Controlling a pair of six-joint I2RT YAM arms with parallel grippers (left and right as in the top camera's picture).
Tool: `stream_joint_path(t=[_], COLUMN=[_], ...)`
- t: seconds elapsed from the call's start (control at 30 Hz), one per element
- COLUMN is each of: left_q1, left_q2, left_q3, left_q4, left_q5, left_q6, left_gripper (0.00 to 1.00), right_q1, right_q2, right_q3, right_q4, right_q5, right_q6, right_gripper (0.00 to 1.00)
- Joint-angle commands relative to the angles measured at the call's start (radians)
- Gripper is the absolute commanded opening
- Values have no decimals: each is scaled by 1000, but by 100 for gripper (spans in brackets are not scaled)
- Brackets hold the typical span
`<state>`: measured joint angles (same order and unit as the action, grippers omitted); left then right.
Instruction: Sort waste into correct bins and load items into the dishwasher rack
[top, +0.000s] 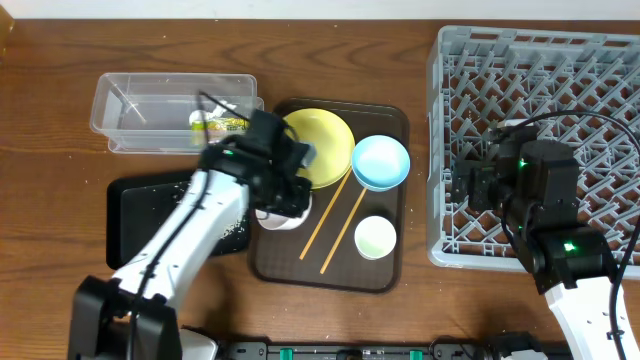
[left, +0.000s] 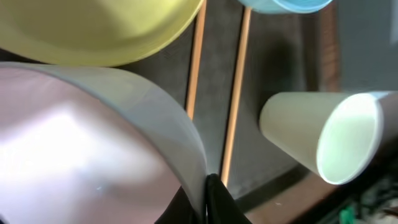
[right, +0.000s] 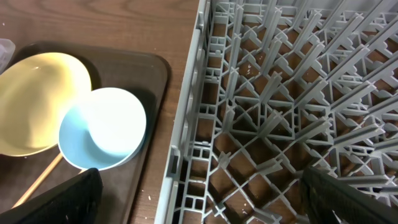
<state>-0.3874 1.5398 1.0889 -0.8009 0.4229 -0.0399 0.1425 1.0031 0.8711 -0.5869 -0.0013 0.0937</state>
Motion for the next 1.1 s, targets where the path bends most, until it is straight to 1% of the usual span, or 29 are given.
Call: stream_joint_path(t=[0.0, 0.03, 0.07, 0.1, 0.2, 0.27, 0.4, 0.57, 0.73, 0.9, 1.0, 1.07], left_q1=[-54, -66, -77, -85, -99, -101, -100, -100, -126, -210, -272, -307], left_q2=[36, 45, 56, 64, 86, 87, 58, -10, -47, -39, -24, -2], left_q3=[13, 13, 13, 13, 13, 13, 30, 97, 111, 106, 106, 106], left_q4=[3, 3, 3, 3, 3, 2, -1, 0, 5, 3, 4, 3], left_q5=[-122, -122, -122, -122, -121, -121, -122, -121, -116, -53, -64, -101], left_q6=[-53, -53, -53, -53, -53, -52, -51, -51, -51, -43, -44, -45], left_gripper=[11, 12, 16, 22, 28, 35, 46, 59, 60, 60, 60, 60], right_q1=[8, 8, 8, 8, 8, 8, 8, 8, 8, 8, 8, 8], right_q2=[-8, -8, -8, -8, -8, -8, -8, -8, -8, -8, -8, -8], right_q3=[24, 24, 24, 24, 24, 24, 24, 24, 24, 24, 24, 24], right_q4=[0, 0, 0, 0, 0, 0, 0, 0, 0, 0, 0, 0], right_q5=[-3, -3, -3, -3, -3, -3, -3, -3, -3, -3, -3, -3], right_q6=[-13, -13, -13, -13, -13, -13, -13, -13, -13, -13, -13, -13], right_gripper=[99, 99, 99, 99, 99, 99, 99, 99, 99, 99, 99, 99])
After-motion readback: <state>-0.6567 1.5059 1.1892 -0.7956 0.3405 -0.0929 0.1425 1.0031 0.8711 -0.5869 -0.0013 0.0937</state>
